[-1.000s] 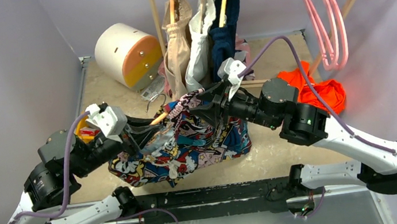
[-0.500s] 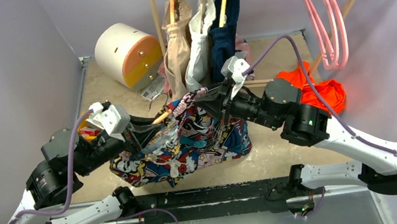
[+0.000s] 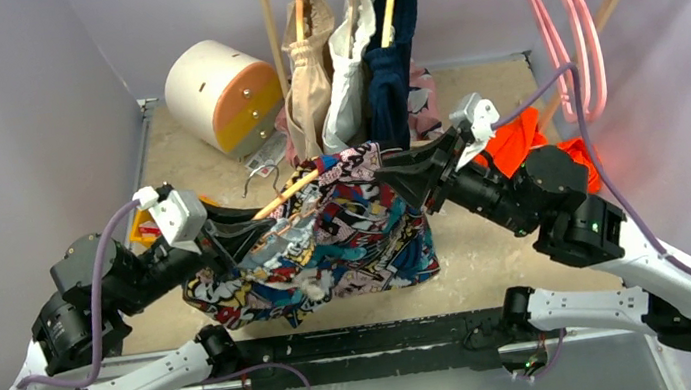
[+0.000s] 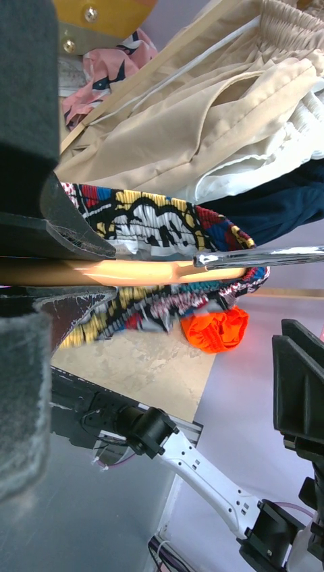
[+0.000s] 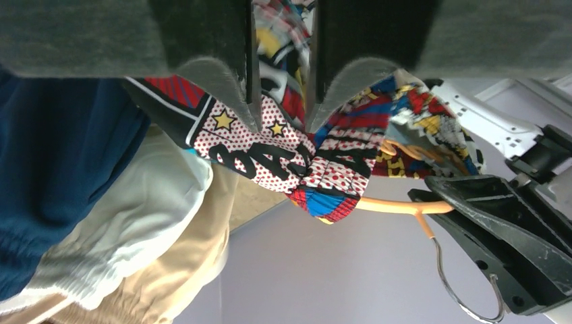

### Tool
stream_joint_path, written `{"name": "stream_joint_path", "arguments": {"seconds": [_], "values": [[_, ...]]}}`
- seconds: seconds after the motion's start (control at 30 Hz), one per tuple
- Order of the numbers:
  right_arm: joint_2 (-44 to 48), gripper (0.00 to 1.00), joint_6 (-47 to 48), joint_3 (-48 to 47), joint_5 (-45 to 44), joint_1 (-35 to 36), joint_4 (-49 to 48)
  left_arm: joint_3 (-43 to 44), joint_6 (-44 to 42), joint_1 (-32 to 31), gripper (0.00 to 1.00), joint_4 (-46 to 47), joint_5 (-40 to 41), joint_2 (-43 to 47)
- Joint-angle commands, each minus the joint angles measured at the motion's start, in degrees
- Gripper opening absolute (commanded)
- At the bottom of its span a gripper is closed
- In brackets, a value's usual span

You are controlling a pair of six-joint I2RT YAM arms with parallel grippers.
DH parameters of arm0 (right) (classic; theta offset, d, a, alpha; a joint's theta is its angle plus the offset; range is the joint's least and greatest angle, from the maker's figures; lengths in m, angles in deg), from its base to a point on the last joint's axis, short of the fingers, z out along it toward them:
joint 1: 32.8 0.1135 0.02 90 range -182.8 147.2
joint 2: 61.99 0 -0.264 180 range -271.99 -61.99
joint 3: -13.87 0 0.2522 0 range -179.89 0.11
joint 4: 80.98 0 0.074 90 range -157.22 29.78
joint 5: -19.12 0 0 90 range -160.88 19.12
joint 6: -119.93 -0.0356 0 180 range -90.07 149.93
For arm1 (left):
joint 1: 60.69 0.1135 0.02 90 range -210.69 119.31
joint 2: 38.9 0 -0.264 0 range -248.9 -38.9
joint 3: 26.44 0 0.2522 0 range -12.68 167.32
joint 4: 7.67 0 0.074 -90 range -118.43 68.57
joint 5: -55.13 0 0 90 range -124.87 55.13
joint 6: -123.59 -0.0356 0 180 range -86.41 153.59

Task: Place the shorts on the hanger
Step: Hang the shorts on the hanger.

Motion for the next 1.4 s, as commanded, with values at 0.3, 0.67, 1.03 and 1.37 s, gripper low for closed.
{"name": "stream_joint_path", "arguments": {"seconds": [0.3,0.67,1.03,1.37], "values": [[-0.2,0.64,4.6,-6.6,3.4,0.1,0.2,6.7,0.3,0.1,0.00,4.0,-3.6,-1.3],[-4.4,0.71,5.4,-7.0,3.1,0.1,-3.8,7.8,0.9,0.1,0.00,3.2,-4.4,-2.7],[-5.9,0.69,-0.9,-7.4,4.8,0.1,-3.6,5.1,2.0,0.1,0.00,6.5,3.5,-2.2],[-12.8,0.65,-9.8,-12.3,9.7,0.1,1.1,3.4,3.0,0.1,0.00,6.7,6.7,-3.2]]}}
